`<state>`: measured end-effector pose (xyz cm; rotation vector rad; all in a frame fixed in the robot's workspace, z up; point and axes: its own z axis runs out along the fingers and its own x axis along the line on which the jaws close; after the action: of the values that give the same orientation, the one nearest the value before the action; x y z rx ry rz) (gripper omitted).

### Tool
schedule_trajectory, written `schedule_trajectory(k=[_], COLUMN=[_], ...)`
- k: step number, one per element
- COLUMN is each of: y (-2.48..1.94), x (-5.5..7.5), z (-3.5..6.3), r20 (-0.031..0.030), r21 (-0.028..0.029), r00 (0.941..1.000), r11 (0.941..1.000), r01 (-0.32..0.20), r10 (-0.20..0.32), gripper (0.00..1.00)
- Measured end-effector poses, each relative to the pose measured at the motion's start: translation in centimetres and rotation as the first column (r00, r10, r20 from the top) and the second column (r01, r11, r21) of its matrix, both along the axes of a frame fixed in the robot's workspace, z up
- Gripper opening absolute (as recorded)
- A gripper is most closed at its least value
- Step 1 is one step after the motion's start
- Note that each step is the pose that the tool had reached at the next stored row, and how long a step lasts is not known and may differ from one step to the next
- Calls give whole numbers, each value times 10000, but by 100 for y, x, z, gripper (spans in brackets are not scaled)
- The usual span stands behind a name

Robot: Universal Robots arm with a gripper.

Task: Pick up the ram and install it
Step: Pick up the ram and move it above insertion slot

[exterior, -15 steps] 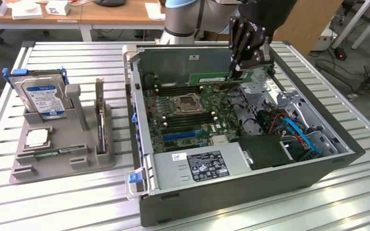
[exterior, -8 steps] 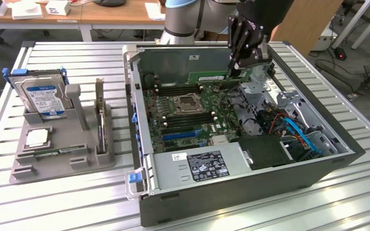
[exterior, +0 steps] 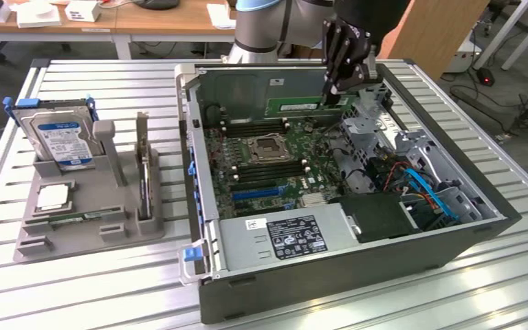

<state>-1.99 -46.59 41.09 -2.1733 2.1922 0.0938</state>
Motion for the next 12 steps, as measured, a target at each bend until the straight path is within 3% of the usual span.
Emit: schedule_trajectory(k=[12], y=[235], x=[-6], z=[-15], r20=[0], r21=[0], r00=[10000], r11=[10000], r01=[1], r10=[-1], gripper=[11])
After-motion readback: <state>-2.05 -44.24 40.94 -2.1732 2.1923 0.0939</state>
